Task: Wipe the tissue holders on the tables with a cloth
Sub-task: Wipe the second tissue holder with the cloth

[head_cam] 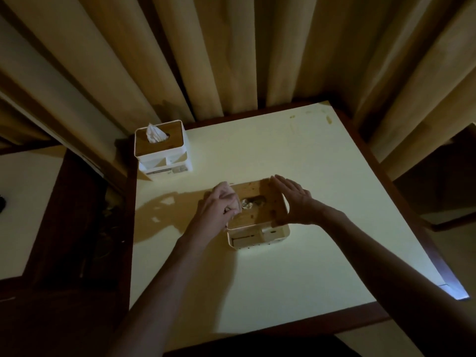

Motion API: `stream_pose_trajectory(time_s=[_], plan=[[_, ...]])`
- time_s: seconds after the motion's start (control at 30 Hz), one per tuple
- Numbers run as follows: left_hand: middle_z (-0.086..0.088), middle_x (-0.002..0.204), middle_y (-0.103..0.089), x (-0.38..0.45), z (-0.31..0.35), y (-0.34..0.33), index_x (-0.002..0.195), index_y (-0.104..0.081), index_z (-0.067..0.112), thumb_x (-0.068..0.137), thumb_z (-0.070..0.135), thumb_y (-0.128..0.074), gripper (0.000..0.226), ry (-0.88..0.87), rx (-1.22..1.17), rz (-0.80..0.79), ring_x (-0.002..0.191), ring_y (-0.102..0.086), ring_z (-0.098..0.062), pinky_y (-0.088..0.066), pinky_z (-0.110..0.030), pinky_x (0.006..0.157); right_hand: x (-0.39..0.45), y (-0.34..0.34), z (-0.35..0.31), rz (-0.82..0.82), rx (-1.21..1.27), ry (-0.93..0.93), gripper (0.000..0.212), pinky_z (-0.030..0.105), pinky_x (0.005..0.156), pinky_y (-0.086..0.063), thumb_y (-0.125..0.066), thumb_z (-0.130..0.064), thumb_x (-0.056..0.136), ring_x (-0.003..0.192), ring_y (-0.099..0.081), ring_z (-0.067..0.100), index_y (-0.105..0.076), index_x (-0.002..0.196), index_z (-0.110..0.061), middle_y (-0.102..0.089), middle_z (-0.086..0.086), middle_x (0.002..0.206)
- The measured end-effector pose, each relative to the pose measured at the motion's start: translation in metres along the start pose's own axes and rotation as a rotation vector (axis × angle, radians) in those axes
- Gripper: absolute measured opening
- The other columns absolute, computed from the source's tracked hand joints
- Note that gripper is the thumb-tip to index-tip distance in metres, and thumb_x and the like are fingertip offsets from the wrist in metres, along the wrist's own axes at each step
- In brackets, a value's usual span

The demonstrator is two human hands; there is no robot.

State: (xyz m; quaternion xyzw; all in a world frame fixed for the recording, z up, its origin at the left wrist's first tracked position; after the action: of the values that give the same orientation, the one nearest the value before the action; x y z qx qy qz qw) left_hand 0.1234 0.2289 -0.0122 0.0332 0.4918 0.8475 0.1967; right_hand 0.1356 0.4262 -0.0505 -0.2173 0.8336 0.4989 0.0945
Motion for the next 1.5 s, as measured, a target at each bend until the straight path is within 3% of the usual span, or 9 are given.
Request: stream_pose_trajectory(time_s=[0.17,0.37,0.57,0.73,0.9,1.0,1.23,1.4,1.5], plan=[[-0.001,0.148,-0.036,0.012,0.004,-0.012,0.137,-0.049,0.021,0.092,0.021,-0.059,0.046,0.028,0.017,-0.05,0.128,-0.03,-0.021,-0.031,-0.035,0.106,0.007,0.012,-0.006,0.005,-0.13,-0.003,0.134,0.05,0.113,-0.017,-0.083,-0.056,0.059,0.142,-0.012,0.032,0.006,0.153,-0.019,-0.005,0.004,0.159],[-0.001,0.101,-0.047,0.009,-0.004,0.009,0.117,-0.056,0.027,0.084,0.017,-0.07,0.037,0.183,-0.113,0.227,0.094,-0.048,-0.014,-0.039,-0.019,0.065,0.013,0.016,-0.013,-0.048,-0.27,0.017,0.137,0.046,0.11,-0.023,-0.083,-0.06,0.054,0.137,-0.019,0.033,-0.002,0.152,-0.012,-0.009,0.008,0.155],[-0.002,0.1,-0.066,0.018,0.009,0.006,0.101,-0.072,0.016,0.082,0.007,-0.067,0.021,0.014,-0.009,0.308,0.097,-0.056,-0.021,-0.048,-0.027,0.08,0.012,0.019,-0.014,-0.024,-0.281,0.041,0.136,0.047,0.108,-0.026,-0.083,-0.061,0.053,0.135,-0.023,0.032,-0.004,0.152,-0.011,-0.012,0.008,0.154],[0.015,0.11,-0.044,0.018,0.005,-0.014,0.125,-0.053,0.018,0.097,0.032,-0.049,0.032,0.023,0.011,0.203,0.092,-0.041,0.0,-0.036,0.005,0.064,0.011,0.019,-0.012,-0.017,-0.257,0.032,0.135,0.048,0.109,-0.026,-0.083,-0.061,0.052,0.136,-0.022,0.032,-0.006,0.152,-0.014,-0.013,0.007,0.154],[-0.006,0.075,-0.062,-0.009,0.002,-0.012,0.097,-0.062,0.01,0.089,0.028,-0.064,0.02,0.015,-0.082,0.184,0.058,-0.057,-0.011,-0.043,-0.02,0.042,0.011,0.019,-0.013,-0.015,-0.22,0.024,0.134,0.048,0.109,-0.025,-0.083,-0.06,0.053,0.137,-0.02,0.03,-0.006,0.153,-0.016,-0.011,0.005,0.155],[-0.001,0.07,-0.056,-0.033,0.009,-0.024,0.095,-0.065,0.003,0.092,0.007,-0.06,0.008,0.035,-0.165,0.132,0.053,-0.05,-0.005,-0.037,-0.012,0.042,0.011,0.019,-0.016,-0.016,-0.233,0.025,0.134,0.048,0.108,-0.027,-0.084,-0.059,0.053,0.136,-0.021,0.031,-0.006,0.153,-0.015,-0.012,0.005,0.154],[-0.003,0.114,-0.058,0.01,-0.001,0.0,0.118,-0.059,0.019,0.089,0.008,-0.057,0.032,0.157,-0.06,0.261,0.1,-0.053,-0.025,-0.054,-0.041,0.072,0.011,0.018,-0.016,-0.028,-0.242,0.028,0.134,0.048,0.107,-0.03,-0.085,-0.057,0.052,0.135,-0.024,0.031,-0.007,0.152,-0.014,-0.014,0.006,0.153],[0.003,0.105,-0.053,0.017,-0.002,0.0,0.113,-0.066,0.021,0.085,0.003,-0.061,0.033,0.11,-0.043,0.207,0.098,-0.049,-0.022,-0.057,-0.039,0.061,0.01,0.019,-0.016,-0.021,-0.255,0.029,0.135,0.049,0.108,-0.028,-0.084,-0.059,0.051,0.137,-0.022,0.031,-0.007,0.152,-0.014,-0.014,0.004,0.154],[0.008,0.106,-0.054,-0.007,-0.003,-0.015,0.111,-0.068,0.021,0.086,0.012,-0.062,0.027,0.02,-0.004,0.153,0.097,-0.052,-0.023,-0.056,-0.036,0.069,0.01,0.019,-0.015,-0.019,-0.28,0.038,0.136,0.048,0.109,-0.026,-0.082,-0.064,0.051,0.138,-0.02,0.03,-0.006,0.153,-0.015,-0.012,0.004,0.155]])
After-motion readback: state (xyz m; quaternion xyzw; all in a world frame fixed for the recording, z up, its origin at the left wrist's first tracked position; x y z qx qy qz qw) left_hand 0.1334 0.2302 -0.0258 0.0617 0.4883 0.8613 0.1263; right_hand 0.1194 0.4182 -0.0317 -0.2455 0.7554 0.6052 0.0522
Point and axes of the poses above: each hand's wrist, its own x-axis towards the middle knuckle, its own y-axis out of the back of the hand, z = x × y, the point moved 8 cm from there along x, towards the middle knuckle
